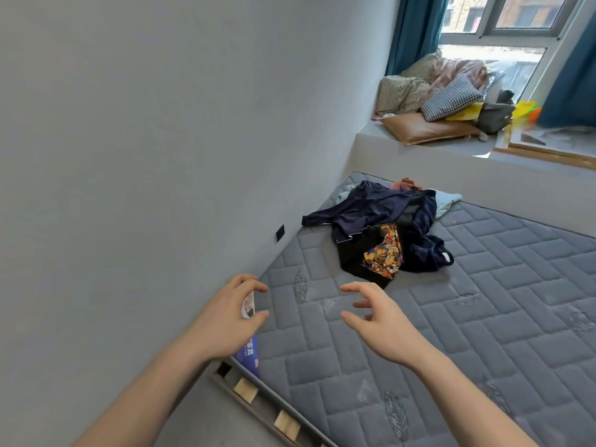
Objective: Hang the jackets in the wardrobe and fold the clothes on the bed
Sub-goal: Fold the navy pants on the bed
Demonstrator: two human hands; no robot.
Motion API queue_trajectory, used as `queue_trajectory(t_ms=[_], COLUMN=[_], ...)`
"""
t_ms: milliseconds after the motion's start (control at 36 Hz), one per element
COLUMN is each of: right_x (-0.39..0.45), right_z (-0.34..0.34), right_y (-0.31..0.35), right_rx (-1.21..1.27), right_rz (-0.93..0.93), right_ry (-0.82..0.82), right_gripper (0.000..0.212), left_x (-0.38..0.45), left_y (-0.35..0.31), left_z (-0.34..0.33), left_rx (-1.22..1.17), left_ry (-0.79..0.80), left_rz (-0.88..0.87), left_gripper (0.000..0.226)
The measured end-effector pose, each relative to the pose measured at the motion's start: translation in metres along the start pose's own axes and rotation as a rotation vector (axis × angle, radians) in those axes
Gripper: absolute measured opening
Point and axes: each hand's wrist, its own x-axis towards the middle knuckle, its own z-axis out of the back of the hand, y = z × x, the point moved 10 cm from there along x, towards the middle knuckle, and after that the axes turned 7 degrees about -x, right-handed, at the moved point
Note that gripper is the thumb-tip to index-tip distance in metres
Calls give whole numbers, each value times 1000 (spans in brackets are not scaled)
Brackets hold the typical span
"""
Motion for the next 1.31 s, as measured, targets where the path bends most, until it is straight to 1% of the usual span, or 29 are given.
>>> queue_trajectory(t_ms=[83,222,361,417,528,667,806,944,1083,1194,1250,1306], right_x=[29,76,126,147,178,191,186,190,222,256,273,290], right_z=[-4,-15,-30,-40,-60,-69,-52,-35,-35,-62,-83,-102], right_y=[-1,-12,-22,-26,-22,-16,-37,-78,-142,-218,-259,-298], right_rx=[4,-2,-31,-11,13,30,18,-41,-98,-107,-128,-142], right_rz=[-19,-108,-208,-280,-365,-451,-533,-615,-678,-770,-828,-869], right_ry=[-10,-52,-117,-153,-200,-240,-301,-283,-241,-190,-118,-84], right_gripper=[39,39,40,40,41,42,45,46,51,54,57,60], left_x=[30,90,159,188,235,277,321,374,425,463,479,497], left_y=[15,47,81,100,135,161,158,161,190,228,249,268], left_z=[3,14,19,20,22,11,-21,-66,-115,-160,-187,-221], left_rx=[15,27,30,36,20,41,98,149,244,353,407,447], left_ry=[52,129,214,267,359,456,556,633,660,664,678,689], left_rz=[-10,-36,-111,-137,-157,-168,-199,-144,-41,28,34,17], left_gripper=[38,37,38,38,37,39,41,41,45,48,51,53])
